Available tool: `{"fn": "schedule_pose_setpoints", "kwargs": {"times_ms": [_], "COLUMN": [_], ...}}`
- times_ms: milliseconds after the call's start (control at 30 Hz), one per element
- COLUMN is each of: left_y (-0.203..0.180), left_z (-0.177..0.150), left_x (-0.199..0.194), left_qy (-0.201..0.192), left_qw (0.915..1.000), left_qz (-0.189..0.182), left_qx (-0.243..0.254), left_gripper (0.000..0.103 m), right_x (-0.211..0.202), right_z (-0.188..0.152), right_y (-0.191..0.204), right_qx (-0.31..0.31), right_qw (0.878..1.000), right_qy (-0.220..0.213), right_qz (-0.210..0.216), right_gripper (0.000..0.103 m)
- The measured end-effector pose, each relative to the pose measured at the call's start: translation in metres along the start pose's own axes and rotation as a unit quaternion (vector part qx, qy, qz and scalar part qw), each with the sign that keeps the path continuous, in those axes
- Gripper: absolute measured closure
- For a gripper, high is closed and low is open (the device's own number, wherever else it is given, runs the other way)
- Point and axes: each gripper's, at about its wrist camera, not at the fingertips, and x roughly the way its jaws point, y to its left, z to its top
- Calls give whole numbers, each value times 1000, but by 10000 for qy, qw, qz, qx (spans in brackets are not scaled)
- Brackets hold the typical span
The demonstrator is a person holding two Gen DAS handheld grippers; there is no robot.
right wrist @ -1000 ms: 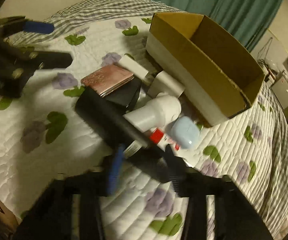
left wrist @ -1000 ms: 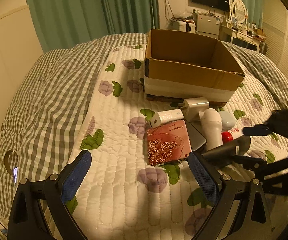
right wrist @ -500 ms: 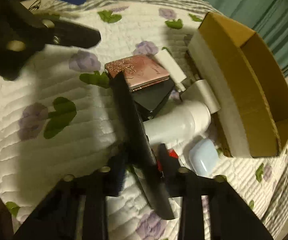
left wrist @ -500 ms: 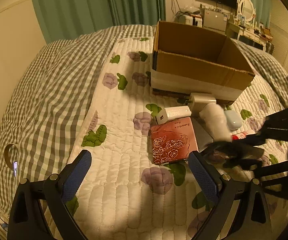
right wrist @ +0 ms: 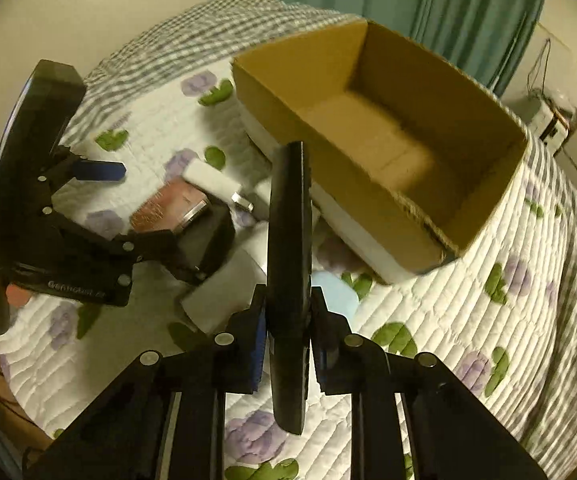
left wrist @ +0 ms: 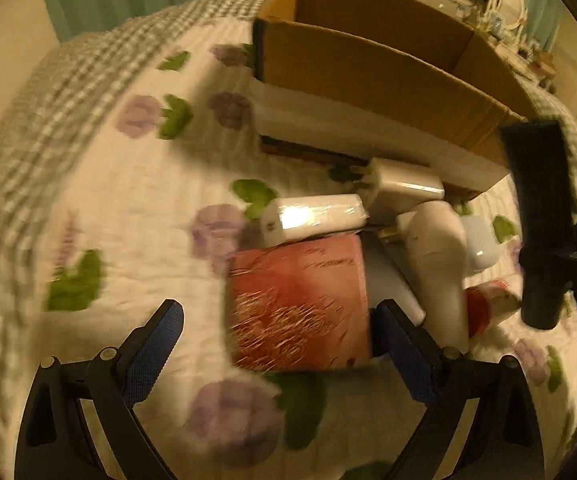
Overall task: Organize rigid objects
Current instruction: 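Grasp the black TV remote with the right tool and lift it, then grasp the pink rose-print card box with the left tool while right carries the remote to the cardboard box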
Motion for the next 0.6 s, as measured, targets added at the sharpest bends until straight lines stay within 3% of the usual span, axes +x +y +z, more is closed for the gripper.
{"fn": "schedule_pose_setpoints", "kwargs": {"times_ms": [167, 200, 267, 300, 433, 600], "left_y": [2, 2, 2, 2, -10, -18], "left_z": [6, 6, 6, 7, 5, 9], "left_x": [14, 15, 10, 8, -3, -28], "left_qy": [194, 207, 156, 185, 44, -190], "left_qw": [9971, 9963, 9946, 9941, 9985, 9990], "left_qz": [-707, -806, -1003, -1051, -525, -268], "left_qx": [-190, -195, -211, -193, 169, 305], "left_gripper": [9, 12, 33, 33, 33, 33], "right_x": [14, 15, 14, 14, 2, -19], "right_z": [-4, -2, -4, -4, -5, 3], "right_y": [-4, -5, -6, -6, -7, -7], "right_qx": [120, 135, 165, 171, 225, 296], "right_qw": [9999, 9998, 9998, 9998, 9997, 9990], "right_qy": [88, 101, 89, 89, 64, -28], "right_qz": [50, 52, 41, 21, -108, -328], "right_gripper": [84, 84, 84, 84, 84, 84]}}
